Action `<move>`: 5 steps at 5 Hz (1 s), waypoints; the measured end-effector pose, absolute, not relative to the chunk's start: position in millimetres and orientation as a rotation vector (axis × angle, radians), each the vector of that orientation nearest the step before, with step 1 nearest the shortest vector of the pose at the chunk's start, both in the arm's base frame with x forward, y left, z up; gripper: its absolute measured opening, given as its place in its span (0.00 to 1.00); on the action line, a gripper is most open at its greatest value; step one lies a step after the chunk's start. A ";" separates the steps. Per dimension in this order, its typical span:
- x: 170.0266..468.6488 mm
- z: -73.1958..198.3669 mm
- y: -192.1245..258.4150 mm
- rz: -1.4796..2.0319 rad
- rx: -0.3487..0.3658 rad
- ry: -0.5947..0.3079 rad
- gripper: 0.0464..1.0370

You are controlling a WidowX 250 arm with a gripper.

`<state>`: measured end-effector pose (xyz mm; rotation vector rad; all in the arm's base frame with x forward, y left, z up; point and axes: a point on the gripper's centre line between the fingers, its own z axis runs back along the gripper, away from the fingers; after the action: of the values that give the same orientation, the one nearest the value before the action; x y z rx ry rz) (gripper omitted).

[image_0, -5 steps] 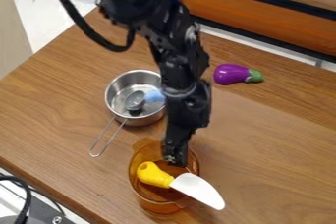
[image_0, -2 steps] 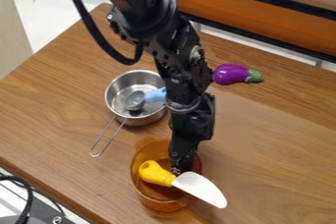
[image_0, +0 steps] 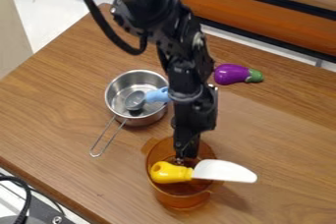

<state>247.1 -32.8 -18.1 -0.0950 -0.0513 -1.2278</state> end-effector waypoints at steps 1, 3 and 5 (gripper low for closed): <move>257.0 -9.7 -28.0 -1.178 -0.132 -0.038 0.02; 301.1 9.3 -27.5 -0.936 -0.126 -0.104 0.02; 364.2 3.9 -33.4 -0.727 -0.087 -0.113 0.02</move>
<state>364.2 -33.4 3.9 -0.0870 -0.1129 -0.7267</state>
